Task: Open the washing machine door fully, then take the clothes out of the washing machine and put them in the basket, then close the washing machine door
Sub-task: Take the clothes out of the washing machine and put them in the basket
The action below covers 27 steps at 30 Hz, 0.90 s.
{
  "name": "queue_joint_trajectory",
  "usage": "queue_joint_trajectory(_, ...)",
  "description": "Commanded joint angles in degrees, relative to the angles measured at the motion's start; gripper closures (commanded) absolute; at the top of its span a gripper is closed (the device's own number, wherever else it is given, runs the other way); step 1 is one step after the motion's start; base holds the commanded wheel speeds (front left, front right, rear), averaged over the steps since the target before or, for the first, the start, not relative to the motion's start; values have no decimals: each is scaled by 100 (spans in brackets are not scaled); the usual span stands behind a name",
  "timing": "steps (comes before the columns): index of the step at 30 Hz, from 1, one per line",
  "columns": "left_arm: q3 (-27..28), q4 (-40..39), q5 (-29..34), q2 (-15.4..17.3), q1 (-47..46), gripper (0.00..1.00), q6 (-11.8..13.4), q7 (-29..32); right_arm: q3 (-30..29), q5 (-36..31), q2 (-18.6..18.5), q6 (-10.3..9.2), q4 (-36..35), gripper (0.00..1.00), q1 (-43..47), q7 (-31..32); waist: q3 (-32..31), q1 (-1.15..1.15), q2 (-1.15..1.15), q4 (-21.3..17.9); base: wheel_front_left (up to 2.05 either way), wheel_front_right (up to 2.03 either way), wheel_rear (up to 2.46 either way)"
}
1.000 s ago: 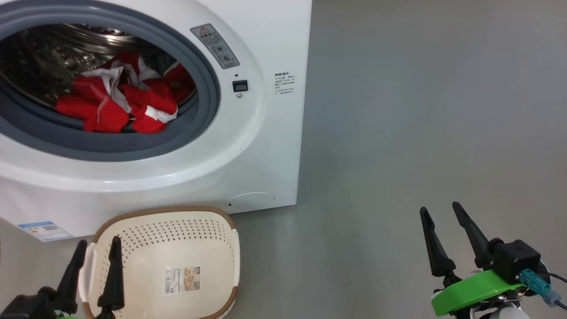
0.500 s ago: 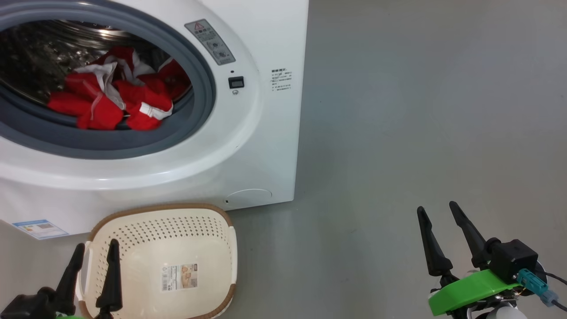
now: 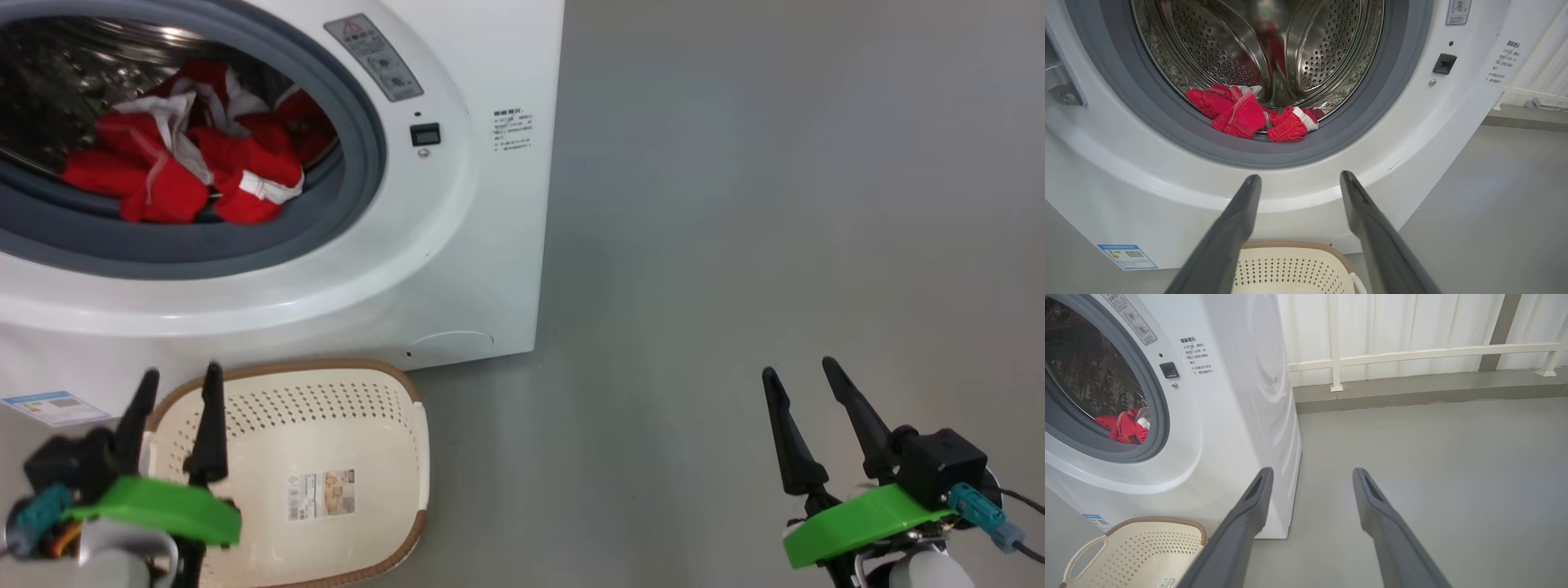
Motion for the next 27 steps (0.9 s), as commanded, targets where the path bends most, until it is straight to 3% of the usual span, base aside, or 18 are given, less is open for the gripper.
queue_joint_trajectory(1, 126, 69, 70, 243, -399, 0, -17, -30, 189, -11, 21, 9, -168, 0, -189, -69, 114, 0, 0, -61, 0, 0, 0)
queue_joint_trajectory(15, -238, 1835, 463, 763, -2669, 0, 15, 163, 411, 312, 66, 9, -255, 0, -517, -69, 939, 0, 0, -585, 0, 0, 0)
queue_joint_trajectory(27, -1004, 2826, 409, 1090, -3959, 0, -14, 261, 574, 580, 67, 9, -345, 0, -797, -69, 1468, 0, 0, -868, 0, 0, 0)
